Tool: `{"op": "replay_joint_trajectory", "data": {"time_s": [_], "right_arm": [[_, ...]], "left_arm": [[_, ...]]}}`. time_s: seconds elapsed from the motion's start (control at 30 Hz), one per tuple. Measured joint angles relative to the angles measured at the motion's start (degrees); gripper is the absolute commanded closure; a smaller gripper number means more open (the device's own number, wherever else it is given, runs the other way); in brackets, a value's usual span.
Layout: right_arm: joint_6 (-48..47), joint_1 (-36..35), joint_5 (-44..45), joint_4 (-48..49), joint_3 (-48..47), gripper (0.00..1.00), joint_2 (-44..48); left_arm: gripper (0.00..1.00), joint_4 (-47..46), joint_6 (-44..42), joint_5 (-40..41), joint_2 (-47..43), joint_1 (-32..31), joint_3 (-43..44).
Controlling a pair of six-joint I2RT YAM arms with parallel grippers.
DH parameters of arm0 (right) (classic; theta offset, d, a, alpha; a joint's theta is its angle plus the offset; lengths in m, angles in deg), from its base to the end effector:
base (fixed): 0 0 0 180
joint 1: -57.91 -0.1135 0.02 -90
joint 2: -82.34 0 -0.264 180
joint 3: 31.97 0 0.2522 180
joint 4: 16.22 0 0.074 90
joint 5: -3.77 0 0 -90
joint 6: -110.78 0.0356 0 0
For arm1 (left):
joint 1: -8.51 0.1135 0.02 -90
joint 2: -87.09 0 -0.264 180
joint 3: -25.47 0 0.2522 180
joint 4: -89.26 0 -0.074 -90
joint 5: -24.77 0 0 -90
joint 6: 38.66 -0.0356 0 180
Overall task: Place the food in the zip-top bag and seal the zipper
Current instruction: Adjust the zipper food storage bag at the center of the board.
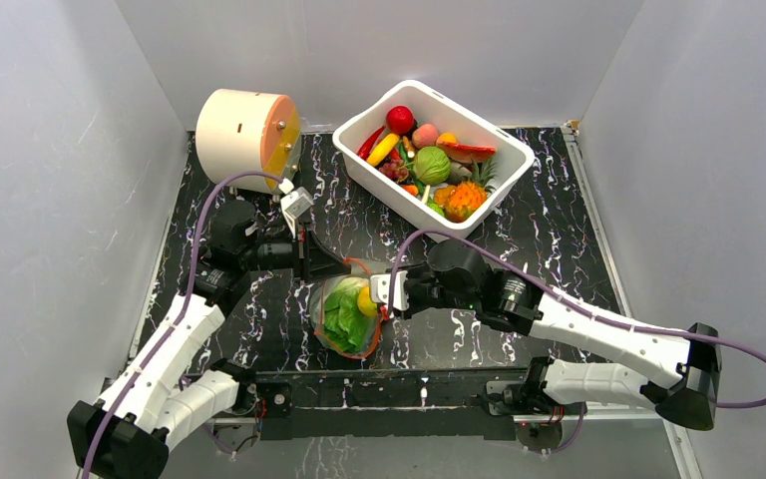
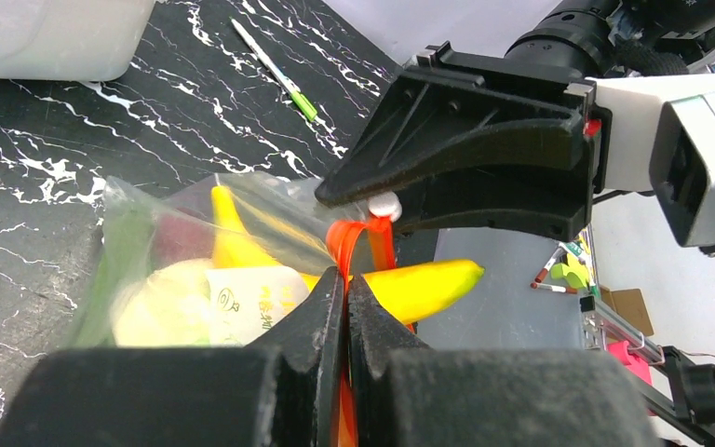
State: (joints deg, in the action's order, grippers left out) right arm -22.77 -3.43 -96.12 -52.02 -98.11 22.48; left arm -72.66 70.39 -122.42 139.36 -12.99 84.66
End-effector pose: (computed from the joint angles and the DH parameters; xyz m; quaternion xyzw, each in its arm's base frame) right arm 0.1064 0.2074 0.3157 -0.7088 0.4902 0.1512 0.4842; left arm 0.1754 -0.1013 0.3346 0.3184 0.6716 -0.5400 0.3949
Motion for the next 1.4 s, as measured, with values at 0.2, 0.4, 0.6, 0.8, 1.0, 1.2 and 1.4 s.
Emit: {"op": "replay_joint_trajectory", "data": {"time_s": [0.2, 0.4, 0.6, 0.8, 1.0, 1.2, 1.4], "right_arm": [[4.7, 0.0, -0.6, 3.5, 0.0, 1.0, 0.0], [19.8, 0.0, -0.6, 10.5, 0.0, 1.0, -0.1], [26.5, 0.0, 0.9, 11.7, 0.0, 1.0, -0.3], [28.9, 0.0, 1.2, 11.6, -0.4, 1.0, -0.3], [28.9, 0.0, 1.4, 11.6, -0.4, 1.0, -0.4], [28.9, 0.7, 2.0, 11.1, -0.4, 1.0, -0.2], [28.9, 4.6, 0.5, 9.7, -0.4, 1.0, 1.3]], "left_arm": [[0.71, 0.5, -1.2, 1.4, -0.3, 0.0, 0.1], [0.61, 2.3, -6.2, 7.6, -4.3, 0.0, 3.1], [0.6, 3.5, -12.9, 6.3, -8.6, 0.0, 5.4], [0.61, 6.0, -16.6, 0.7, -9.2, 0.0, 5.5], [0.58, 11.1, -19.8, 5.0, -9.7, 0.0, 5.5], [0.56, 18.8, -24.9, 14.5, -9.4, 0.0, 6.4], [0.55, 24.6, -29.9, 22.2, -7.0, 0.0, 7.2]]}}
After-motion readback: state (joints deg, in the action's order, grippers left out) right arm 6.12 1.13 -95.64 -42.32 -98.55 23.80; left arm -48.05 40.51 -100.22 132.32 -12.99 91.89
